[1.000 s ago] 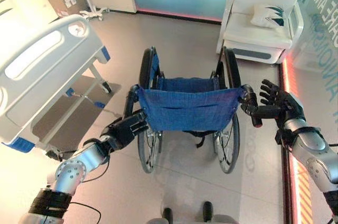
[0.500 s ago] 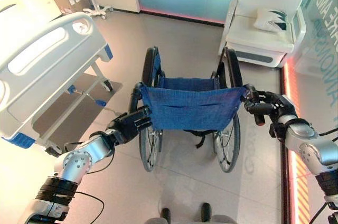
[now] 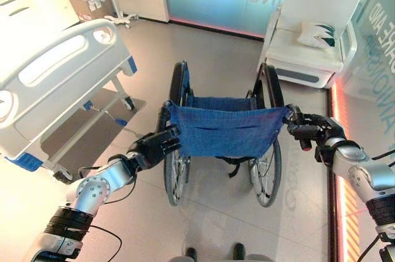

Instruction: Push the wheelchair next to the bed

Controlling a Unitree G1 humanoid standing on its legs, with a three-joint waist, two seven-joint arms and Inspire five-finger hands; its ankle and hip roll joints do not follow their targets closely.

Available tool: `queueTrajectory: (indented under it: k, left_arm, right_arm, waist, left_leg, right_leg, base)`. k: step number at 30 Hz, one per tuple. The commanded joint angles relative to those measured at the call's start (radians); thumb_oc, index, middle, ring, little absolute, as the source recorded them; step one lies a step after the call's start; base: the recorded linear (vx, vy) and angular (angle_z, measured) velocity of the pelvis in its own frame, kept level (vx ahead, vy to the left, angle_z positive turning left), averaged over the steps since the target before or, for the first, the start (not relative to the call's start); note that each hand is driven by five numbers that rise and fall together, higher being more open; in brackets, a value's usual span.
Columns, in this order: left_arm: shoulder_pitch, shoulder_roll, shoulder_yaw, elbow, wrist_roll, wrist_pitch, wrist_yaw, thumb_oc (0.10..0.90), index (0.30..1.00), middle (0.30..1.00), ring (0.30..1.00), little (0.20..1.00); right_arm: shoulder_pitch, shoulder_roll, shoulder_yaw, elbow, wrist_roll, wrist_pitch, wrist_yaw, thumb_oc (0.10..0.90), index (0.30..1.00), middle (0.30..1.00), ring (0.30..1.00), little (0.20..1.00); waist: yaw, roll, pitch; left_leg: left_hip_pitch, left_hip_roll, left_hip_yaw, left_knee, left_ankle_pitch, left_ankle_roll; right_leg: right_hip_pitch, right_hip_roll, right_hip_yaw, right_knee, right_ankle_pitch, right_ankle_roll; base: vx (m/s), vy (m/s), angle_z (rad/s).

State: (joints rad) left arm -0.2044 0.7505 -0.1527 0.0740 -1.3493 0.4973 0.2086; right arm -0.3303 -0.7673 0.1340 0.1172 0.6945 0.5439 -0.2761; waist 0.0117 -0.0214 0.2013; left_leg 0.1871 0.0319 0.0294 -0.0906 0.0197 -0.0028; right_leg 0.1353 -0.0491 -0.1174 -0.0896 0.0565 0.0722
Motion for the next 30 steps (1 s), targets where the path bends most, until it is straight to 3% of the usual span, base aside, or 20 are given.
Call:
queueTrajectory:
  k: [1, 12, 16, 17, 18, 19, 21, 23, 24, 26, 28, 30]
  left_arm:
    - [-0.123, -0.018, -0.015, -0.059, -0.015, -0.072, -0.048, 0.4, 0.3, 0.3, 0.3, 0.3]
    - [-0.085, -0.006, 0.015, -0.111, -0.032, -0.056, -0.036, 0.4, 0.3, 0.3, 0.3, 0.3]
    - [-0.062, 0.005, 0.049, -0.118, -0.051, -0.055, -0.023, 0.4, 0.3, 0.3, 0.3, 0.3]
    - [-0.055, 0.005, 0.065, -0.117, -0.046, -0.055, -0.029, 0.4, 0.3, 0.3, 0.3, 0.3]
    - [-0.047, 0.004, 0.082, -0.119, -0.046, -0.049, -0.034, 0.4, 0.3, 0.3, 0.3, 0.3]
    - [-0.044, 0.004, 0.088, -0.121, -0.049, -0.047, -0.033, 0.4, 0.3, 0.3, 0.3, 0.3]
    - [-0.015, 0.006, 0.133, -0.145, -0.067, -0.023, -0.031, 0.4, 0.3, 0.3, 0.3, 0.3]
    - [0.02, 0.013, 0.168, -0.163, -0.083, -0.024, -0.024, 0.4, 0.3, 0.3, 0.3, 0.3]
    - [0.023, 0.014, 0.171, -0.165, -0.084, -0.024, -0.023, 0.4, 0.3, 0.3, 0.3, 0.3]
    - [0.024, 0.027, 0.174, -0.141, -0.092, -0.048, -0.036, 0.4, 0.3, 0.3, 0.3, 0.3]
    - [0.022, 0.04, 0.177, -0.109, -0.09, -0.063, -0.063, 0.4, 0.3, 0.3, 0.3, 0.3]
    - [0.035, 0.056, 0.196, -0.104, -0.101, -0.069, -0.07, 0.4, 0.3, 0.3, 0.3, 0.3]
  right_arm:
    - [-0.003, -0.031, 0.078, 0.034, -0.064, -0.03, 0.003, 0.4, 0.3, 0.3, 0.3, 0.3]
    - [0.032, -0.057, 0.057, -0.053, -0.113, -0.043, 0.102, 0.4, 0.3, 0.3, 0.3, 0.3]
    - [0.032, -0.071, 0.059, -0.086, -0.13, -0.048, 0.174, 0.4, 0.3, 0.3, 0.3, 0.3]
    - [0.025, -0.07, 0.067, -0.099, -0.138, -0.048, 0.195, 0.4, 0.3, 0.3, 0.3, 0.3]
    - [0.022, -0.068, 0.068, -0.114, -0.139, -0.047, 0.203, 0.4, 0.3, 0.3, 0.3, 0.3]
    - [0.022, -0.067, 0.067, -0.12, -0.141, -0.046, 0.208, 0.4, 0.3, 0.3, 0.3, 0.3]
    - [0.032, -0.068, 0.061, -0.149, -0.146, -0.05, 0.227, 0.4, 0.3, 0.3, 0.3, 0.3]
    - [0.033, -0.076, 0.062, -0.173, -0.158, -0.055, 0.249, 0.4, 0.3, 0.3, 0.3, 0.3]
    - [0.032, -0.077, 0.064, -0.175, -0.158, -0.056, 0.25, 0.4, 0.3, 0.3, 0.3, 0.3]
    - [-0.011, -0.088, 0.095, -0.162, -0.151, -0.069, 0.261, 0.4, 0.3, 0.3, 0.3, 0.3]
    - [-0.037, -0.092, 0.111, -0.131, -0.148, -0.086, 0.279, 0.4, 0.3, 0.3, 0.3, 0.3]
    - [-0.033, -0.113, 0.103, -0.125, -0.137, -0.097, 0.308, 0.4, 0.3, 0.3, 0.3, 0.3]
  waist:
    - [-0.001, 0.016, -0.077]
    - [-0.003, 0.014, -0.067]
    - [0.003, -0.009, -0.053]
    - [0.014, -0.028, -0.035]
    - [0.024, -0.04, -0.016]
    - [0.026, -0.041, -0.01]
    - [0.04, -0.045, 0.023]
    - [0.056, -0.032, 0.037]
    - [0.058, -0.032, 0.039]
    - [0.08, 0.0, 0.044]
    - [0.097, 0.012, 0.046]
    - [0.114, 0.016, 0.045]
  left_leg:
    - [-0.056, 0.004, -0.014, 0.003, 0.016, -0.013]
    - [-0.029, 0.028, -0.016, 0.024, 0.023, -0.023]
    - [-0.075, 0.062, -0.018, 0.204, -0.02, -0.038]
    - [-0.117, 0.069, -0.021, 0.332, -0.036, -0.036]
    - [-0.176, 0.071, -0.034, 0.454, -0.015, -0.037]
    - [-0.2, 0.073, -0.04, 0.49, -0.007, -0.037]
    - [-0.31, 0.06, -0.06, 0.602, 0.062, -0.03]
    - [-0.342, 0.001, -0.081, 0.512, 0.093, -0.023]
    - [-0.341, -0.002, -0.08, 0.502, 0.098, -0.023]
    - [-0.385, -0.018, -0.104, 0.312, 0.212, -0.058]
    - [-0.398, -0.021, -0.13, 0.174, 0.268, -0.072]
    - [-0.422, -0.029, -0.147, 0.049, 0.29, -0.083]
  right_leg:
    - [0.015, -0.021, -0.018, 0.002, -0.021, 0.025]
    - [0.022, 0.017, -0.003, 0.04, -0.048, 0.006]
    - [0.0, 0.033, 0.001, 0.124, -0.081, -0.022]
    - [-0.009, 0.031, -0.003, 0.159, -0.084, -0.034]
    - [-0.014, 0.034, -0.005, 0.185, -0.085, -0.043]
    - [-0.017, 0.038, -0.006, 0.194, -0.086, -0.047]
    - [-0.019, 0.062, 0.01, 0.239, -0.095, -0.065]
    - [-0.009, 0.091, 0.044, 0.259, -0.116, -0.061]
    - [-0.007, 0.093, 0.047, 0.261, -0.119, -0.06]
    - [0.012, 0.148, 0.073, 0.264, -0.138, -0.068]
    - [0.043, 0.171, 0.1, 0.254, -0.153, -0.073]
    - [0.084, 0.183, 0.124, 0.246, -0.172, -0.073]
  base:
    - [0.0, 0.0, 0.0]
    - [0.03, -0.105, 0.01]
    - [0.04, -0.234, 0.0]
    - [0.03, -0.264, -0.05]
    - [0.02, -0.249, -0.12]
    - [0.01, -0.188, -0.21]
    - [0.08, -0.119, -0.24]
    - [0.15, 0.004, -0.14]
    - [0.21, 0.04, -0.22]
    - [0.3, 0.058, -0.32]
    - [0.33, 0.068, -0.29]
    - [0.43, 0.119, -0.43]
